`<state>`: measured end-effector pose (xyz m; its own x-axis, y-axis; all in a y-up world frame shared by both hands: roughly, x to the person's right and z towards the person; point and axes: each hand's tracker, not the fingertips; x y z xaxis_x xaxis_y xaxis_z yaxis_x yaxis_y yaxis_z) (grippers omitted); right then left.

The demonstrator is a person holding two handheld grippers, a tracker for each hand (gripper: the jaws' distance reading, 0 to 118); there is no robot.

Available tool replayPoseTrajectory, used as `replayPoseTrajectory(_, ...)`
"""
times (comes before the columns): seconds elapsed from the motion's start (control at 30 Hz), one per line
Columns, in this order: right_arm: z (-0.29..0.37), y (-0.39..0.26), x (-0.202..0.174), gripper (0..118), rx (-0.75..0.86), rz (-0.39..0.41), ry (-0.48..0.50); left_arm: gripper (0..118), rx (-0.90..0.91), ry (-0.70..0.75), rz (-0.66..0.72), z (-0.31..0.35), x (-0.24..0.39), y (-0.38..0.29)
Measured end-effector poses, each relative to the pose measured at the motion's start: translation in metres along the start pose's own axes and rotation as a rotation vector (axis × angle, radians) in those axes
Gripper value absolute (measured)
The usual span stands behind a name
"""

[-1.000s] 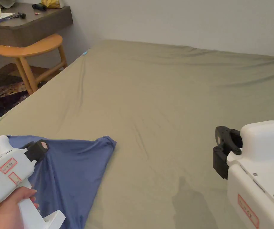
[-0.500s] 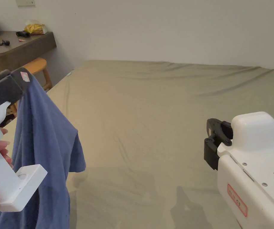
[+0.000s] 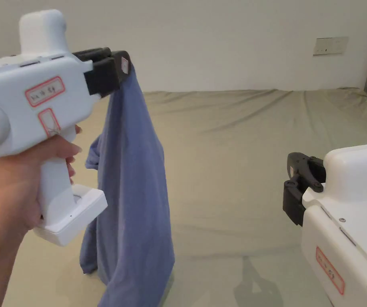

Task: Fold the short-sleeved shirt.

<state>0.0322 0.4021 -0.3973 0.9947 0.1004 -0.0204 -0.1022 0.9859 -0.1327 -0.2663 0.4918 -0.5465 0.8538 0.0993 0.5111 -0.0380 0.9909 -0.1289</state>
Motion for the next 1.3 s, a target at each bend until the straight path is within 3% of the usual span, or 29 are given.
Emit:
replayPoseTrajectory(0.33,-0.012,-0.033,0.059,1,-0.094,-0.007,-0.116,0,-0.574,-0.262,0.073,-0.159,0.124,-0.243)
replayPoseTrajectory(0.43,-0.021,-0.045,0.072,1,-0.133,-0.012,-0.138,0,-0.721,-0.330,0.080,-0.166,0.170,-0.305)
replayPoseTrajectory(0.57,-0.031,-0.058,0.084,1,-0.168,-0.032,-0.157,0,-0.848,-0.391,-0.032,-0.158,0.218,-0.357)
replayPoseTrajectory(0.77,-0.039,-0.070,0.085,1,-0.198,-0.036,-0.159,0,-0.893,-0.424,-0.082,-0.133,0.230,-0.375)
replayPoseTrajectory(0.8,-0.039,-0.070,0.084,1,-0.201,-0.036,-0.158,7,-0.885,-0.423,-0.080,-0.129,0.226,-0.371)
replayPoseTrajectory(0.83,-0.039,-0.069,0.083,1,-0.201,-0.036,-0.155,24,-0.872,-0.423,-0.058,-0.125,0.219,-0.366)
replayPoseTrajectory(0.87,-0.038,-0.068,0.081,1,-0.200,-0.034,-0.154,55,-0.862,-0.417,0.000,-0.122,0.210,-0.359)
replayPoseTrajectory(0.9,-0.038,-0.066,0.079,1,-0.198,-0.031,-0.151,99,-0.845,-0.397,0.032,-0.117,0.201,-0.351)
replayPoseTrajectory(0.93,-0.037,-0.063,0.078,1,-0.194,-0.026,-0.147,117,-0.813,-0.369,0.052,-0.113,0.190,-0.341)
replayPoseTrajectory(1.2,-0.030,-0.030,0.051,1,-0.117,0.036,-0.107,114,-0.307,-0.008,0.163,-0.032,0.069,-0.196)
replayPoseTrajectory(1.3,-0.028,-0.014,0.037,1,-0.074,0.054,-0.078,113,-0.144,0.190,0.073,0.007,0.042,-0.138)
